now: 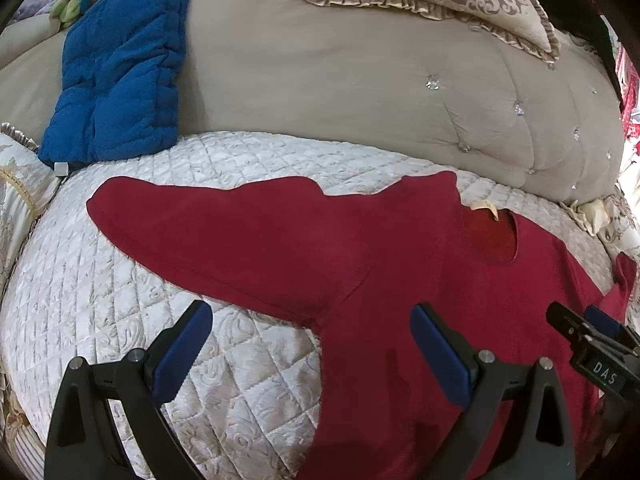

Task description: Fold small clothes

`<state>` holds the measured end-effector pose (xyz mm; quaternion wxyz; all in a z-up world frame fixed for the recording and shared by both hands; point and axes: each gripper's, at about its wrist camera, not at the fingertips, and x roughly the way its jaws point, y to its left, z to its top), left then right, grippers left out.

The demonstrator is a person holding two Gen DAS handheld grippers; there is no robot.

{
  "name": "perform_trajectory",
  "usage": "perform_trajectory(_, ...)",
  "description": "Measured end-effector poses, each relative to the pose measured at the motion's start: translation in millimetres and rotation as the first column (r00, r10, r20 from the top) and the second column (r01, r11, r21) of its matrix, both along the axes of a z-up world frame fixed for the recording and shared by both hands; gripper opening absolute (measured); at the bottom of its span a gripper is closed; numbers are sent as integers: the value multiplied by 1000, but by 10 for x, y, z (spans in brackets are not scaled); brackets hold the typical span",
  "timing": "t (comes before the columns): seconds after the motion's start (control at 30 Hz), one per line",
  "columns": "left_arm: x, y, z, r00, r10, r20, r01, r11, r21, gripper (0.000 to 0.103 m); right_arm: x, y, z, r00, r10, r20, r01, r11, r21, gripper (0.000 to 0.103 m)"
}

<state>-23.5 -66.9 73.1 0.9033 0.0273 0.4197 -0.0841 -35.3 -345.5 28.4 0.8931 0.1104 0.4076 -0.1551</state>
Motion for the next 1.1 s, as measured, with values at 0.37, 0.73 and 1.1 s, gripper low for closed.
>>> perform_trajectory(0.37, 48, 62, -5, 1000, 18, 1, -18, 1000, -2, 101, 104, 54, -47, 1000, 5, -8, -5, 1000, 13, 71)
perform_trajectory(0.73, 88, 169, 23, 999, 53, 13, -53, 999, 6, 101, 136, 49, -92, 1000, -8, -7, 8, 1000, 27, 71)
perform_trajectory(1.1, 136, 237, 22, 997, 71, 14, -71, 997, 9, 101, 177, 21, -211, 999, -35, -2, 35, 998, 49, 71)
